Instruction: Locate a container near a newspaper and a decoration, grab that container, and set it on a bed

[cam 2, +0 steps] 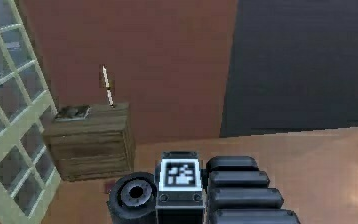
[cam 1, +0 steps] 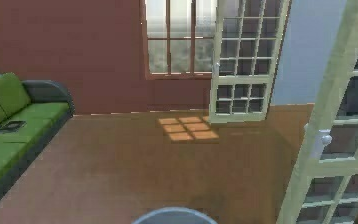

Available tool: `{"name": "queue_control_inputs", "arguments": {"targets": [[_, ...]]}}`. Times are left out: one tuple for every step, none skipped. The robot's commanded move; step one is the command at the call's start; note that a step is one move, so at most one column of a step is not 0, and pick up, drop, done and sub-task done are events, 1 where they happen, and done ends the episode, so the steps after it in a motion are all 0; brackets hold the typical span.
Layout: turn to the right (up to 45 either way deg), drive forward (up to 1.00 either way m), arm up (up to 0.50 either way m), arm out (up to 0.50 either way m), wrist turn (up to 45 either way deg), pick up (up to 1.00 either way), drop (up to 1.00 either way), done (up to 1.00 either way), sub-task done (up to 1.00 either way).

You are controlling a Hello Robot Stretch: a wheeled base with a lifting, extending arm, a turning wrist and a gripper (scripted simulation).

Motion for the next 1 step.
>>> {"name": "queue_control_inputs", "arguments": {"targets": [[3.0, 0.0, 0.0, 0.0, 0.0, 0.0, 0.0, 0.0, 0.0]]}}
